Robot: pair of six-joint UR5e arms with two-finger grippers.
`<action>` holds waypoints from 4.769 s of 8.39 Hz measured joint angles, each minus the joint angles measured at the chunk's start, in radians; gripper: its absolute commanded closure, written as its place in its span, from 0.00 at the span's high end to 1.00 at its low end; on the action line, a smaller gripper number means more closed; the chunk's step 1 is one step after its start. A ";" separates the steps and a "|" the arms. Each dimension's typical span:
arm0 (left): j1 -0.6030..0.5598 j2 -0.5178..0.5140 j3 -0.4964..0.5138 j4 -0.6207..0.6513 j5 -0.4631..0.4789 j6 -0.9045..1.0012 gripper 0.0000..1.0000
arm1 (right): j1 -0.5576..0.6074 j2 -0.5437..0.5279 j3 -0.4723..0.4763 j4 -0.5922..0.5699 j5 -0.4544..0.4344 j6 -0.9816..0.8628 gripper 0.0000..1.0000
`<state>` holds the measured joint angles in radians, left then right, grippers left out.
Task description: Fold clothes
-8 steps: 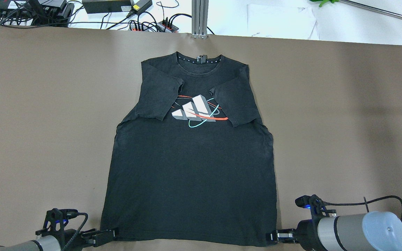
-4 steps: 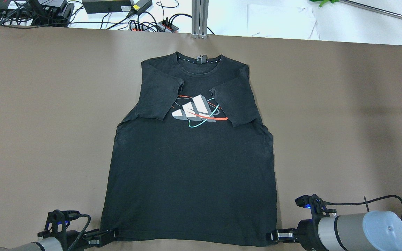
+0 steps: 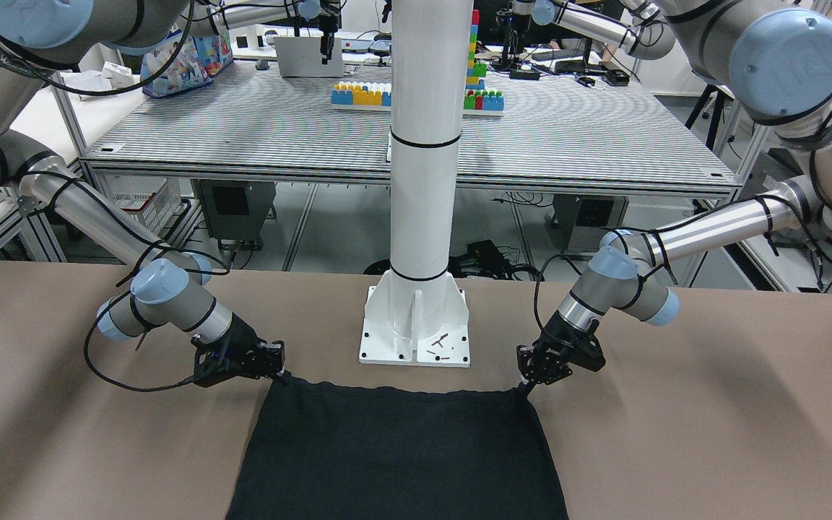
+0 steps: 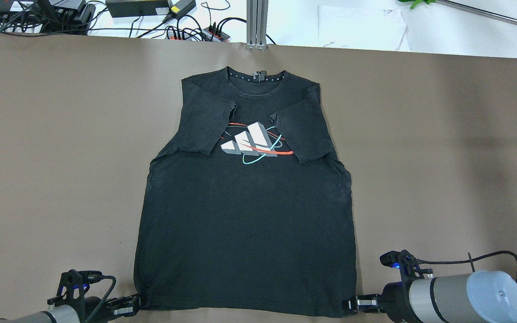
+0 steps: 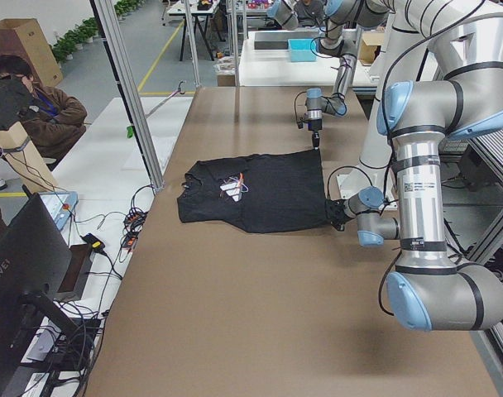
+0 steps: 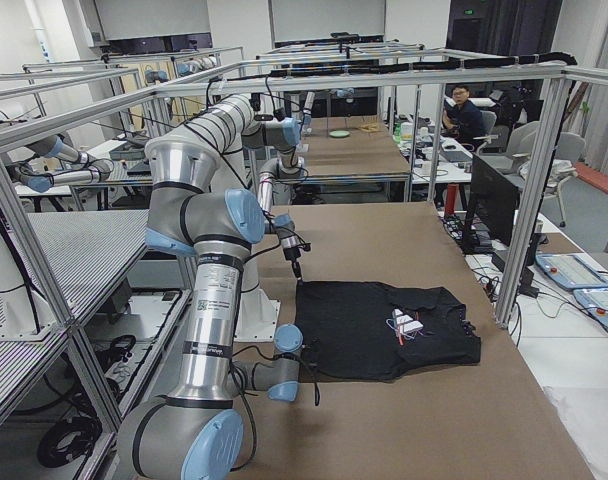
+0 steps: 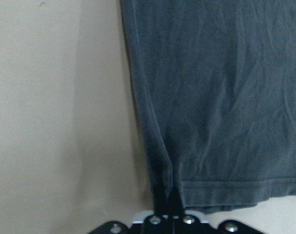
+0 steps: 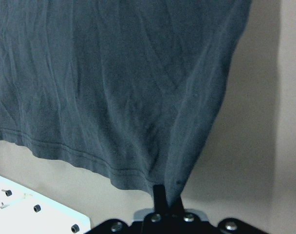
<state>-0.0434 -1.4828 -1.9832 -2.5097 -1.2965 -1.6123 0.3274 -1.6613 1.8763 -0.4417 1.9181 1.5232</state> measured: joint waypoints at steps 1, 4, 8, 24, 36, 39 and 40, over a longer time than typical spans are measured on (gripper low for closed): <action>-0.003 0.002 -0.009 -0.001 -0.017 0.000 0.00 | 0.010 0.000 0.002 0.001 0.016 0.000 0.00; -0.023 0.063 -0.112 -0.016 -0.115 0.000 0.00 | 0.056 -0.008 0.049 0.002 0.118 0.001 0.00; -0.059 0.103 -0.182 -0.267 -0.311 -0.008 0.00 | 0.080 -0.108 0.242 0.108 0.266 0.138 0.00; -0.618 -0.139 -0.049 -0.048 -0.634 -0.001 0.00 | 0.608 0.231 -0.002 -0.099 0.521 0.016 0.00; -0.773 -0.453 0.338 0.104 -0.592 0.085 0.00 | 0.710 0.551 -0.412 -0.347 0.348 -0.256 0.00; -0.809 -0.504 0.429 0.102 -0.593 0.109 0.00 | 0.710 0.620 -0.515 -0.350 0.288 -0.267 0.00; -0.814 -0.522 0.445 0.104 -0.592 0.110 0.00 | 0.710 0.643 -0.539 -0.351 0.277 -0.270 0.00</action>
<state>-0.8576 -2.0043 -1.5380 -2.4053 -1.8886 -1.5022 1.0371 -1.0184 1.3372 -0.7932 2.1955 1.2536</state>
